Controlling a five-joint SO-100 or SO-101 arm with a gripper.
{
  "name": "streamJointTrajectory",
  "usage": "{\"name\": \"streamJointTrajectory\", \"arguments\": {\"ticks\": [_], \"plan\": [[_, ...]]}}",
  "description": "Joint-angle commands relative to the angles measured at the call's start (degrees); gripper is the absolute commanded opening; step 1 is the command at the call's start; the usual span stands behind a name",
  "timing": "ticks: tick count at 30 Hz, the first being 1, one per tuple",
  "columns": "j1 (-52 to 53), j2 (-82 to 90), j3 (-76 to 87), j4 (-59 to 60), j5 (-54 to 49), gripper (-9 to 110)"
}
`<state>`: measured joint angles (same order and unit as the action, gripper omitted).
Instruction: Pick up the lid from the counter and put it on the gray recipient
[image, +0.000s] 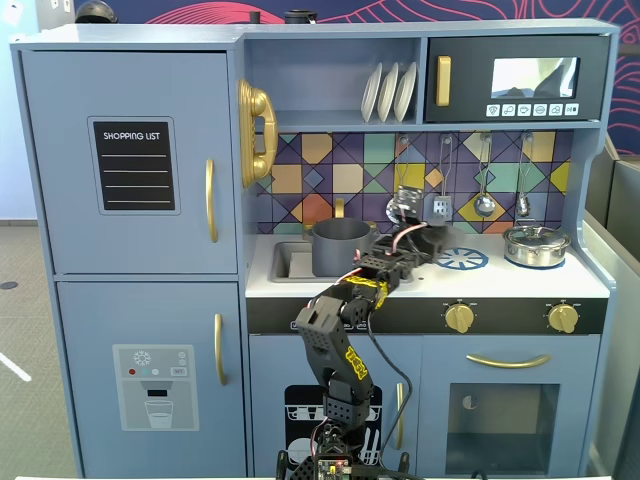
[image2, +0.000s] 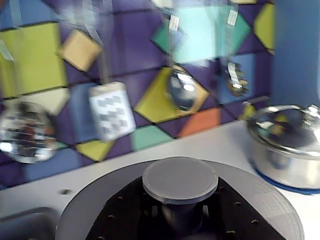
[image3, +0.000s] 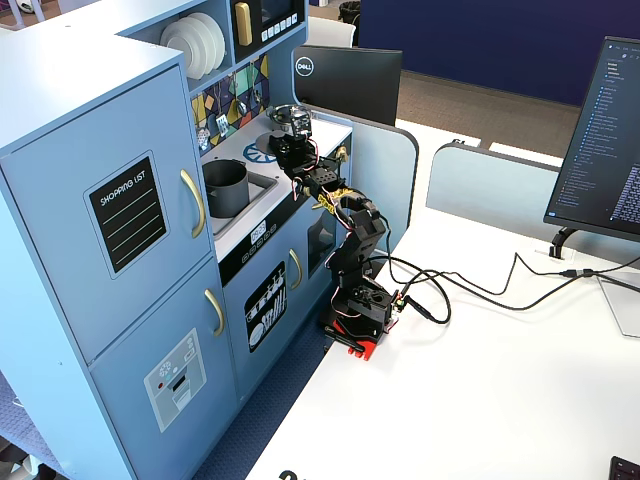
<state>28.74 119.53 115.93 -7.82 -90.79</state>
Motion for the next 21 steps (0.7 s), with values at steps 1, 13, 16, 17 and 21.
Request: {"name": "streamJointTrajectory", "arguments": {"ticks": [1, 13, 16, 17, 21], "plan": [[-2.81, 7.56, -5.10, 2.20, 0.70, 0], [-17.40, 12.57, -6.15, 12.48, 0.88, 0], [-19.95, 12.30, -6.15, 13.36, 0.09, 0], [-20.65, 11.95, -6.06, 13.36, -0.09, 0], [-22.68, 10.11, -6.50, 13.01, -0.18, 0]]}}
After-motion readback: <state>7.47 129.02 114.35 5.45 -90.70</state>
